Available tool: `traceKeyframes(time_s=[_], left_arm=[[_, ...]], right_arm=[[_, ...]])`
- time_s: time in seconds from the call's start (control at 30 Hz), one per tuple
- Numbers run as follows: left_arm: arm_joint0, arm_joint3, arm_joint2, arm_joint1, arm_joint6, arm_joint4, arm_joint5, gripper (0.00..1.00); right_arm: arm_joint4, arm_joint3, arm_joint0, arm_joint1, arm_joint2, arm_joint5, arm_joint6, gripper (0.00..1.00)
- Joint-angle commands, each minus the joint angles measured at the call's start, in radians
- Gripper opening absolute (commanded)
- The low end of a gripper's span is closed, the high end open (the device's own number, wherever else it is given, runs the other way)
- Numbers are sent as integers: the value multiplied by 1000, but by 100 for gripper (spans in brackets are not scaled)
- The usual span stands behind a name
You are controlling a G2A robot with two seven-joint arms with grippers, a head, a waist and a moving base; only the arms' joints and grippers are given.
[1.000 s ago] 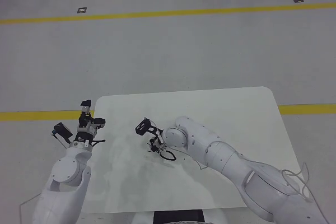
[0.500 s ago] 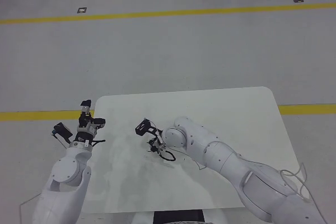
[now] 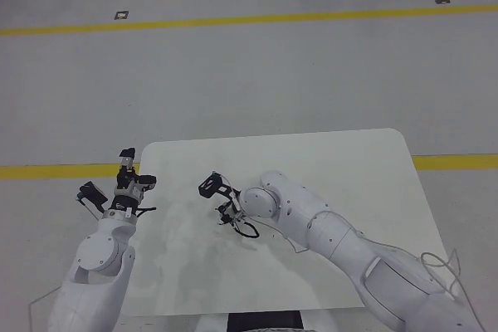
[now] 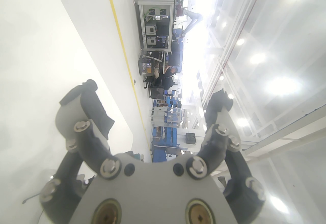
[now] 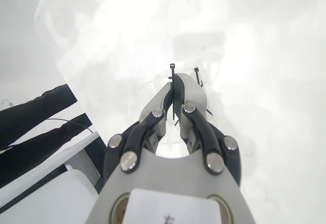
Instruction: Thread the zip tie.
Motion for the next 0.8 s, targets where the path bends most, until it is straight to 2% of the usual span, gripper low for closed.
traceKeyframes(time_s=[0.0, 0.27, 0.4, 0.5, 0.77], left_arm=[[0, 0, 0, 0, 0, 0, 0, 100], [0, 0, 0, 0, 0, 0, 0, 100], [0, 0, 0, 0, 0, 0, 0, 100], [0, 0, 0, 0, 0, 0, 0, 100], [0, 0, 0, 0, 0, 0, 0, 100]], right_arm=[[-4, -39, -14, 12, 19, 8, 17, 0], [2, -209, -87, 63, 113, 11, 75, 0], [44, -277, -122, 82, 168, -14, 71, 0], [66, -301, -132, 90, 190, -34, 72, 0], [66, -301, -132, 90, 190, -34, 72, 0]])
